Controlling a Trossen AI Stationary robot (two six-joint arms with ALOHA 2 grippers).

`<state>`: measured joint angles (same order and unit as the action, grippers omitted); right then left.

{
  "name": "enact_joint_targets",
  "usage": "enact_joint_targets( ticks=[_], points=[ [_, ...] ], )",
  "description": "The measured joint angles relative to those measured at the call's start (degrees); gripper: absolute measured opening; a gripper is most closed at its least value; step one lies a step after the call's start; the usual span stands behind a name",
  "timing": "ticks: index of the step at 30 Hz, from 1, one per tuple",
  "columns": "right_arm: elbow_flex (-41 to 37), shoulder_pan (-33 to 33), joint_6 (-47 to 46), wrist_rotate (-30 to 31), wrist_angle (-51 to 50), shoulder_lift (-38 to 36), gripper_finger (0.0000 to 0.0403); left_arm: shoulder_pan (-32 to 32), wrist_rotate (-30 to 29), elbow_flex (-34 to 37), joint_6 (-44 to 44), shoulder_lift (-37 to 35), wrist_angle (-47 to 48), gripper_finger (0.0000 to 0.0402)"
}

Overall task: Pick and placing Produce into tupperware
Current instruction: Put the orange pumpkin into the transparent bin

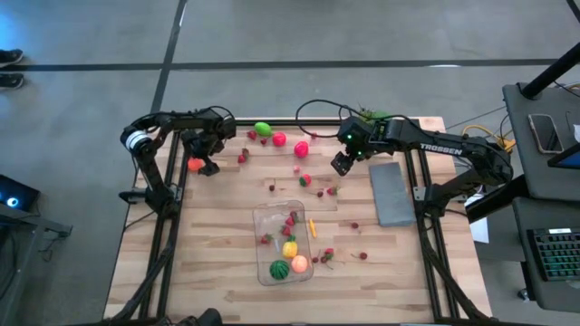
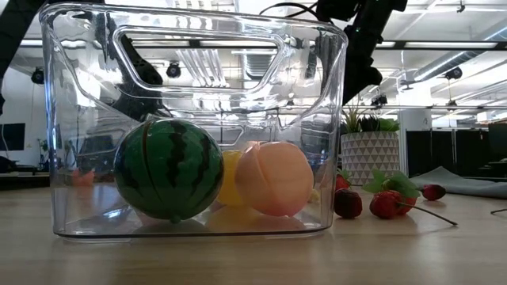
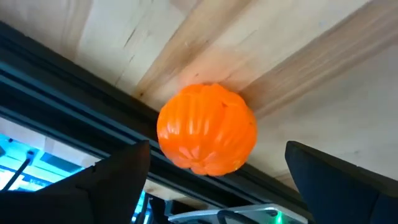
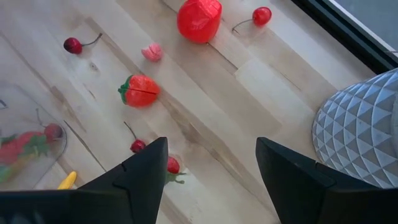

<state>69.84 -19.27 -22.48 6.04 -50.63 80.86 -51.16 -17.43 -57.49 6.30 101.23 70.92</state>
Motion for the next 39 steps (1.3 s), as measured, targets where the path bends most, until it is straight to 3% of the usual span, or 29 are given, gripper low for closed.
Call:
enact_joint_targets(
  ticks=[7, 14, 25, 39],
  points=[
    [0.00, 0.00, 0.02, 0.00, 0.02, 0.00, 0.0239, 0.15, 2.19, -0.02, -0.77, 0.00, 0.81, 0.0330],
    [0.02, -0.01, 0.08, 0.00, 0.16, 0.00, 0.0238, 0.15, 2.25, -0.02, -7.45, 0.00, 0.41, 0.0329],
    [0.01, -0.02, 0.22, 0.00, 0.28, 0.00, 0.0237, 0.15, 2.59, -0.02, -10.08, 0.00, -2.97, 0.0328],
    [0.00, -0.02, 0.53, 0.00, 0.31, 0.00, 0.0236, 0.22, -1.05, 0.98, -11.97, 0.02, -4.55, 0.0328]
  ],
)
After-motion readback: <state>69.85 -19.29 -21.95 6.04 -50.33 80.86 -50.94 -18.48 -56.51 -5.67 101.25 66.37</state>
